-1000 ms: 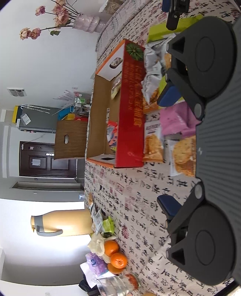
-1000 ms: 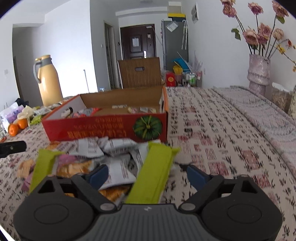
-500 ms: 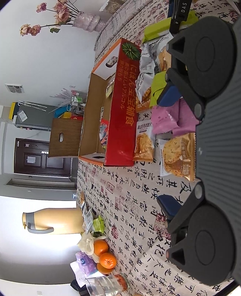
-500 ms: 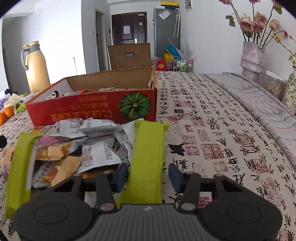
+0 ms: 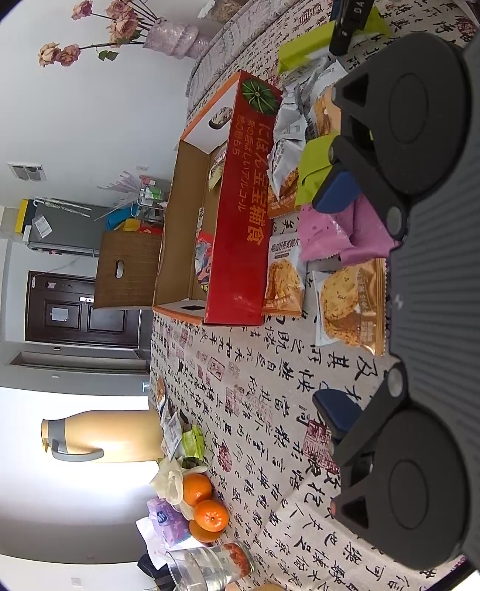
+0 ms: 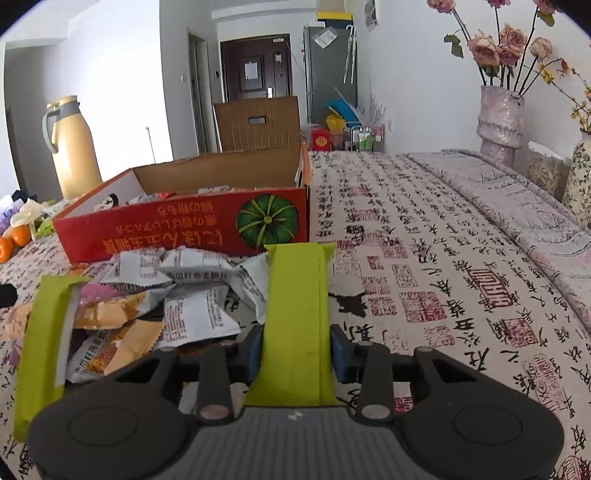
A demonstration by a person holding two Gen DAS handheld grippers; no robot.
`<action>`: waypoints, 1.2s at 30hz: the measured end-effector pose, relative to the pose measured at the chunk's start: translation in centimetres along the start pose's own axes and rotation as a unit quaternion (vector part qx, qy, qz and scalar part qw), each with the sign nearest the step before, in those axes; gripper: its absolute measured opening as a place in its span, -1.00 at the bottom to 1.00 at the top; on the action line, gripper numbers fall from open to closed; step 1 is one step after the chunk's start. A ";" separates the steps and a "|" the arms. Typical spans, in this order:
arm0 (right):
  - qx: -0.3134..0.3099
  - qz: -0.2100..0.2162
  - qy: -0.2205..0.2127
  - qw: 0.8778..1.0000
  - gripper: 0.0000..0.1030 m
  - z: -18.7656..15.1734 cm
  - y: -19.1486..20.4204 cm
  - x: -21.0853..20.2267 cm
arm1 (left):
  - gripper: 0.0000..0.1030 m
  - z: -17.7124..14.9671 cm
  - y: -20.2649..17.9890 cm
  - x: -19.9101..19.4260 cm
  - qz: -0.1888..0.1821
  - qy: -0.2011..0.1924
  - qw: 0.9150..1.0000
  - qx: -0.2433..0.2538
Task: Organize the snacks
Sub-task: 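Return both grippers to the pile, aiming left at a biscuit pack, then grasp the biscuit pack with left gripper while right grasps a green bar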
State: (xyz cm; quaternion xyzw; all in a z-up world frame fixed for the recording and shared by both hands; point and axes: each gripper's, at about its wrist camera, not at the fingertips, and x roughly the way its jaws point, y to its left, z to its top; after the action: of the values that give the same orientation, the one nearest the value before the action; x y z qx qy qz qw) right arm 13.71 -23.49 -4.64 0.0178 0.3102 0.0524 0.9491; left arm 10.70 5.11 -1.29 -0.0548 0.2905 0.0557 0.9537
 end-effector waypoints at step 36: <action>0.004 0.004 -0.025 1.000 -0.30 0.1 0.0 -1.2 | 0.00 0.0 1.1 4.8 0.003 0.074 0.997 -0.001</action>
State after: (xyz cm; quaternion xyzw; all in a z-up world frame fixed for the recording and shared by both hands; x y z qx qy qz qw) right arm 12.86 -23.62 -3.86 0.0239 0.2861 0.0547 0.9563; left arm 14.48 6.58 -4.02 -0.0586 0.3602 0.0542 0.9294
